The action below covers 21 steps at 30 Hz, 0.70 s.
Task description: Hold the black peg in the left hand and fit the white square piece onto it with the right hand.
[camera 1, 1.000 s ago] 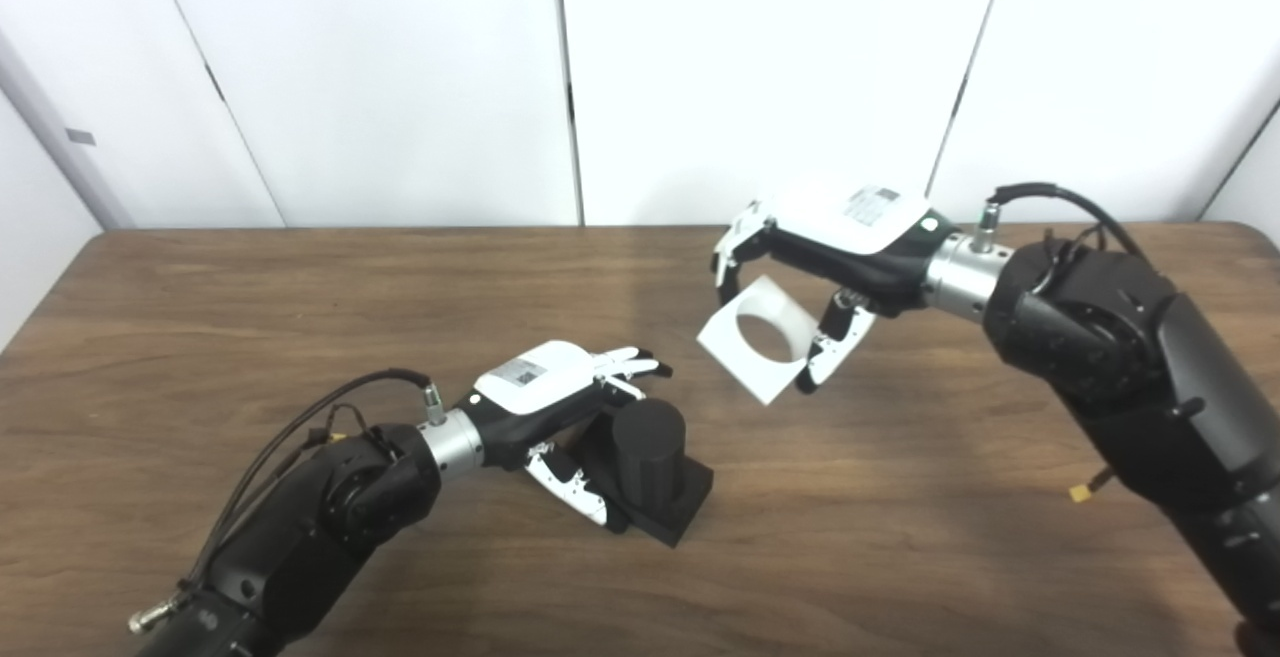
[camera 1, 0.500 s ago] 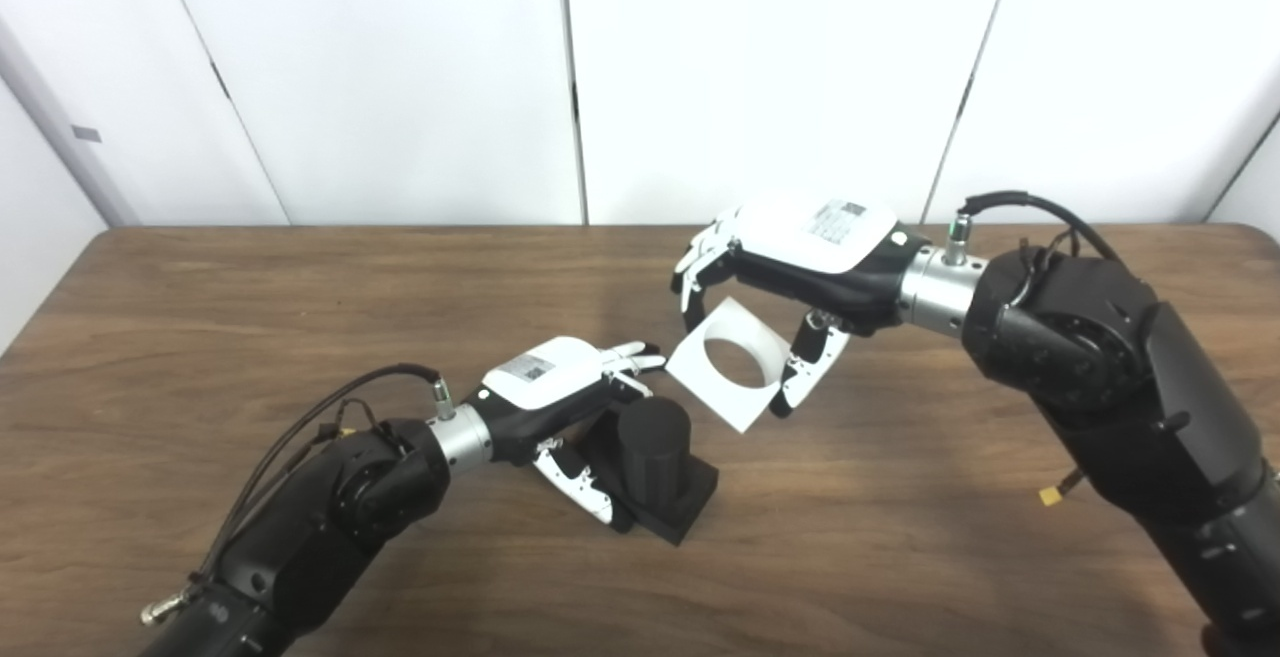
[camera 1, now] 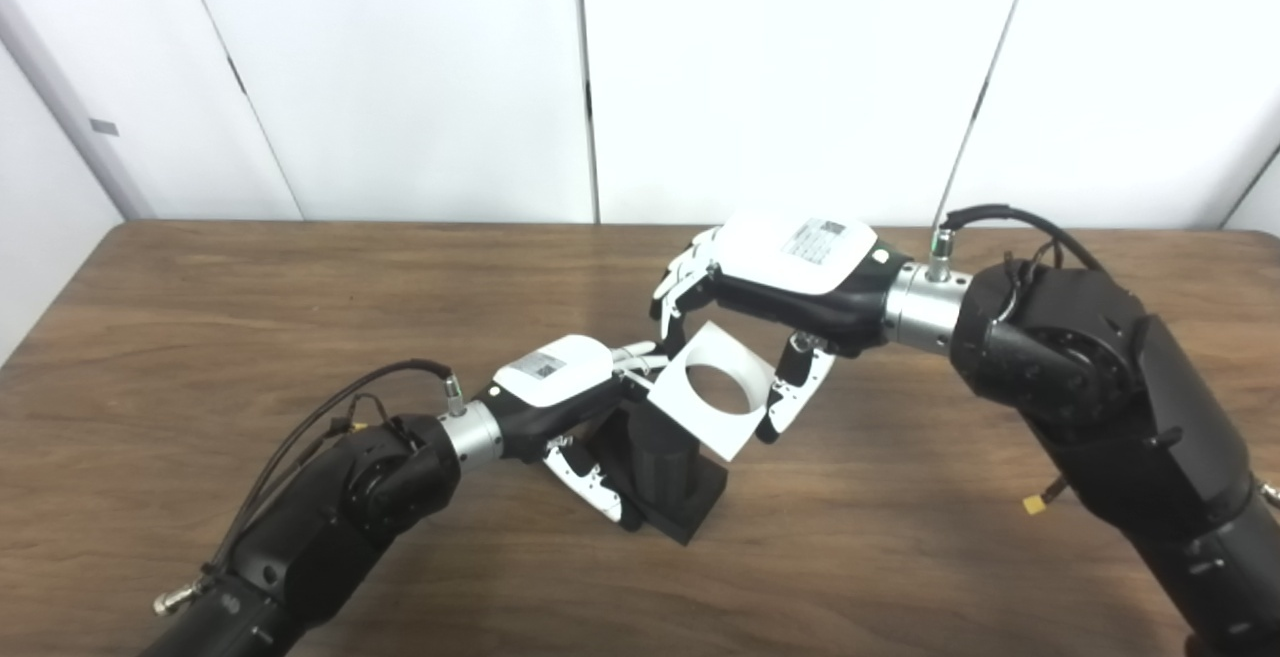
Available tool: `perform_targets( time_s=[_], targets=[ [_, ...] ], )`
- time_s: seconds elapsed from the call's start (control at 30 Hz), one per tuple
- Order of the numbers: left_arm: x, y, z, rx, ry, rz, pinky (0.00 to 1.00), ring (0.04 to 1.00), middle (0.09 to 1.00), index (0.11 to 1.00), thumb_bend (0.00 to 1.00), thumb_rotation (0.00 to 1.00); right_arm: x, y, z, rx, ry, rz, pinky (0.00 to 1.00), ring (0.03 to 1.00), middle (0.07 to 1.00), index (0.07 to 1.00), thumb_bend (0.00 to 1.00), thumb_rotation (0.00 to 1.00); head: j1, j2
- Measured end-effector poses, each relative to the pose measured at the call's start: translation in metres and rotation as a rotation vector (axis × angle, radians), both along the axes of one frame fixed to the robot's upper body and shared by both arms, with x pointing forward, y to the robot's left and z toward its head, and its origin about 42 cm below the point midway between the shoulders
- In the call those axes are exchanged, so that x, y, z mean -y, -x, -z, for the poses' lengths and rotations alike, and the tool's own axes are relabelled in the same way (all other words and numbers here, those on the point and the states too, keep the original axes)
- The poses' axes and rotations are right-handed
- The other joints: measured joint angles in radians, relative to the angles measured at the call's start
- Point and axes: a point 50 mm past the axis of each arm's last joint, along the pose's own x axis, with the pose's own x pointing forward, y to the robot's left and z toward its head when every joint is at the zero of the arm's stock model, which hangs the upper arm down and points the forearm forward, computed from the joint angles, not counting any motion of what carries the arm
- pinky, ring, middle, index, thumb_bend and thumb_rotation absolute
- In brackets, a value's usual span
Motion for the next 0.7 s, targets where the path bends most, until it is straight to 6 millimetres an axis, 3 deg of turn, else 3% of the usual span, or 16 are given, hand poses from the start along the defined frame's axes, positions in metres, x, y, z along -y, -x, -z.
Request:
perform_targets(
  time_s=[0.43, 0.7],
  targets=[
    [0.001, 0.0, 0.0, -0.003, -0.002, -0.003, 0.91, 0.988, 0.946, 0.489, 0.52, 0.07, -0.014, 0.002, 0.009, -0.023, -0.003, -0.025, 0.88, 0.828, 0.772, 0.477, 0.52, 0.13, -0.008, 0.006],
    [0.002, 0.0, -0.001, -0.003, -0.002, -0.003, 0.91, 0.993, 0.948, 0.489, 0.52, 0.07, -0.017, -0.009, 0.028, -0.071, -0.02, 0.015, 0.86, 0.827, 0.769, 0.478, 0.52, 0.13, 0.003, 0.011]
  ],
)
